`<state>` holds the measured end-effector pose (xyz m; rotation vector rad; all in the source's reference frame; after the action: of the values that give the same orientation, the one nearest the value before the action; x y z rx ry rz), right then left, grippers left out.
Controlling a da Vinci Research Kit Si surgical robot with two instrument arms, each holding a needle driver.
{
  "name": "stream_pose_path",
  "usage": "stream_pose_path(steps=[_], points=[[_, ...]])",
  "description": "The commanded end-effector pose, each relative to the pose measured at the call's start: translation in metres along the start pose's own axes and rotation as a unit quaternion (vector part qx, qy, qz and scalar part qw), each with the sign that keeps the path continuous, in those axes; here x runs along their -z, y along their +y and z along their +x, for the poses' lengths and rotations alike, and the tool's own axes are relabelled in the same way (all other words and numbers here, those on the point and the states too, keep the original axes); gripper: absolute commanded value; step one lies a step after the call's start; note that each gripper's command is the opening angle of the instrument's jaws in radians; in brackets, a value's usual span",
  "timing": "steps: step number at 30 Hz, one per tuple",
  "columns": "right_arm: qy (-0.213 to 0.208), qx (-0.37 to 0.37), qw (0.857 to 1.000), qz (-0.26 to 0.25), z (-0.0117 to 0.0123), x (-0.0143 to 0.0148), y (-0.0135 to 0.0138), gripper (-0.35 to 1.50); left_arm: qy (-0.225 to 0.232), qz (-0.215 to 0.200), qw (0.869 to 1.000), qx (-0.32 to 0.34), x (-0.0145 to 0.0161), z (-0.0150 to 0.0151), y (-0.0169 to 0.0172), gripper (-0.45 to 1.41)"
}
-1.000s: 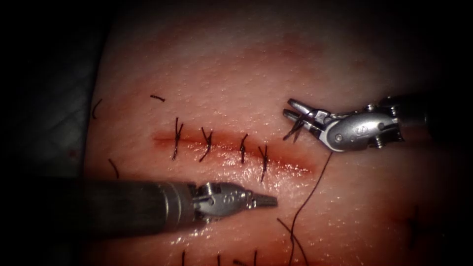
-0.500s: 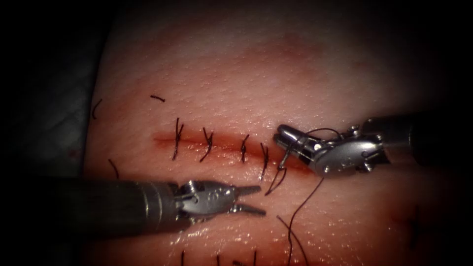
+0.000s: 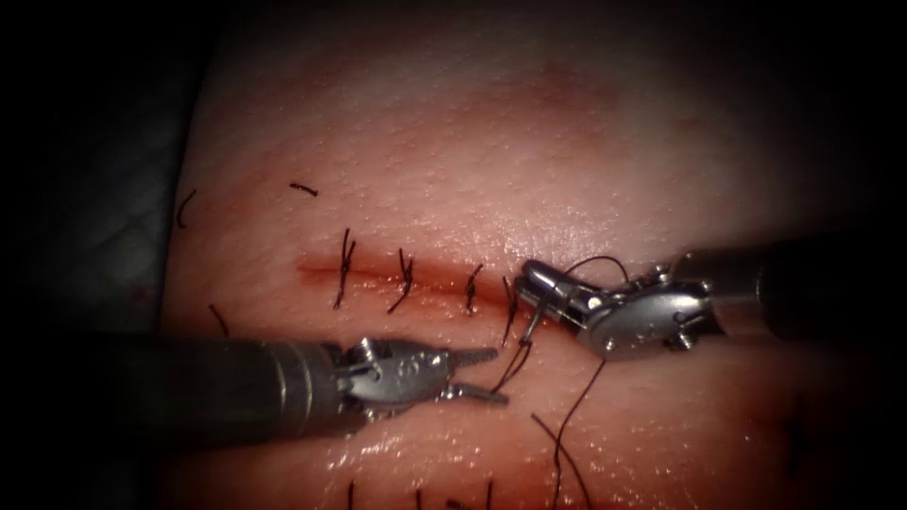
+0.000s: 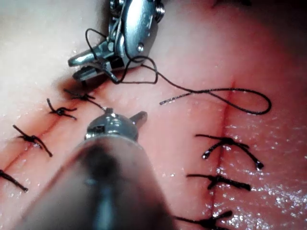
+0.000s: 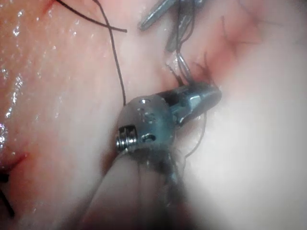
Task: Wound Closure
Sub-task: Pierce the skin above the wound with the needle in the right needle driver.
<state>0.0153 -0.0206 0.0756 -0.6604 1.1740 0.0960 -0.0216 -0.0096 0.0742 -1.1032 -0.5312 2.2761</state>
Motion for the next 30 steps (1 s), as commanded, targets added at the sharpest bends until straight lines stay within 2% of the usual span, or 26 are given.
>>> stream_pose_path(steps=[1, 8, 16, 21, 24, 26, 30], points=[[-0.006, -0.005, 1.000, 0.004, -0.0005, -0.0003, -0.0010, -0.35, 0.000, 0.000, 1.000, 0.000, -0.0008, -0.0001, 0.0000, 0.14], [-0.022, -0.021, 0.999, 0.012, -0.0012, 0.0009, -0.0011, -0.35, 0.000, 0.001, 1.000, 0.001, -0.0010, 0.0000, 0.0001, 0.14], [-0.037, -0.040, 0.998, 0.033, -0.0018, 0.0005, -0.0018, -0.35, 0.001, 0.001, 1.000, 0.006, -0.0014, 0.0004, 0.0004, 0.12], [-0.038, -0.068, 0.996, 0.041, -0.0013, 0.0004, -0.0010, -0.35, 0.004, -0.005, 1.000, 0.001, -0.0022, 0.0011, 0.0006, 0.12], [-0.042, -0.082, 0.994, 0.059, -0.0018, 0.0004, -0.0018, -0.35, 0.007, -0.008, 1.000, -0.001, -0.0030, 0.0019, 0.0008, 0.12], [-0.038, -0.092, 0.994, 0.055, -0.0021, 0.0007, -0.0021, -0.35, 0.010, -0.013, 1.000, 0.000, -0.0036, 0.0021, 0.0006, 0.12], [-0.027, -0.112, 0.993, 0.040, -0.0015, 0.0008, -0.0006, -0.35, 0.013, -0.017, 1.000, 0.000, -0.0049, 0.0021, 0.0001, 0.12]])
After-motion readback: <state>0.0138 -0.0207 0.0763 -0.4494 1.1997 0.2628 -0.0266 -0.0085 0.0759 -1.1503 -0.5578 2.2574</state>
